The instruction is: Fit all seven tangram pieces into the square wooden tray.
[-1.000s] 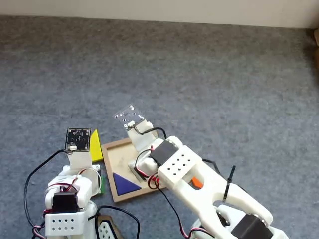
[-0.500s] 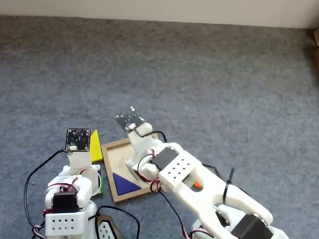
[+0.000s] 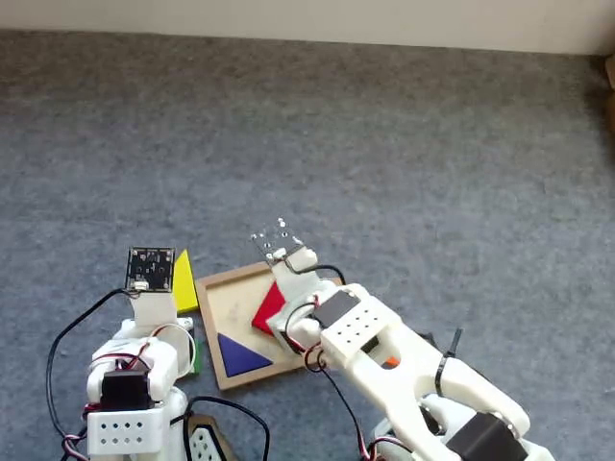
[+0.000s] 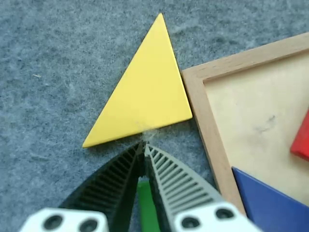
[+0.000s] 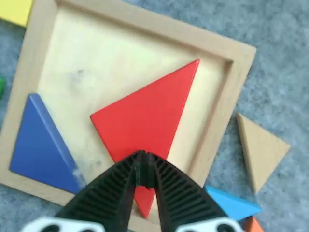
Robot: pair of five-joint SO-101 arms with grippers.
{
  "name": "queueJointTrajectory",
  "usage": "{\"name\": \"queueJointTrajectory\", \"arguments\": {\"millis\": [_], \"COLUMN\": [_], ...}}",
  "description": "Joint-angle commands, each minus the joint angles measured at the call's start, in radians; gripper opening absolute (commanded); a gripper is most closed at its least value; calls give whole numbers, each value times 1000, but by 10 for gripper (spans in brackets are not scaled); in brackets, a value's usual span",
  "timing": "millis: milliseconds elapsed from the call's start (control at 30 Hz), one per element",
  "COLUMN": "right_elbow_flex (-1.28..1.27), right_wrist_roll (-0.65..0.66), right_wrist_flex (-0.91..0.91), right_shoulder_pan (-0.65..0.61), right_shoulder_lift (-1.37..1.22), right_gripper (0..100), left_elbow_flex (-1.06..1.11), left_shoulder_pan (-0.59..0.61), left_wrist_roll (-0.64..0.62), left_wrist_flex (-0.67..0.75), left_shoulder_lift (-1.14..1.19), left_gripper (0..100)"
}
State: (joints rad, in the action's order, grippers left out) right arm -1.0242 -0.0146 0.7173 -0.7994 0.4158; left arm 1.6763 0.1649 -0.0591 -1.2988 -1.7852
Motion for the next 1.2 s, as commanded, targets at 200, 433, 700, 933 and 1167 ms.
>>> {"name": "queueJointTrajectory", "arguments": {"millis": [200, 433, 700, 933, 1167], "right_elbow_flex": [8, 65, 179, 245, 206], "right_wrist_roll": [23, 75, 14, -20, -20], "right_wrist_flex": [-12, -2, 120, 130, 22], "right_shoulder_pan": [122, 234, 157, 90, 1], "right_shoulder_lift": [-41, -76, -74, -74, -93], "right_gripper": [7, 6, 5, 5, 5], "left_elbow_flex": [21, 21, 21, 21, 21], "left_shoulder_pan": [12, 12, 12, 12, 12], "left_wrist_roll": [9, 9, 9, 9, 9], "left_wrist_flex": [-6, -6, -6, -6, -6], "left_shoulder_lift": [-7, -7, -7, -7, -7], "left_gripper": [7, 7, 7, 7, 7]}}
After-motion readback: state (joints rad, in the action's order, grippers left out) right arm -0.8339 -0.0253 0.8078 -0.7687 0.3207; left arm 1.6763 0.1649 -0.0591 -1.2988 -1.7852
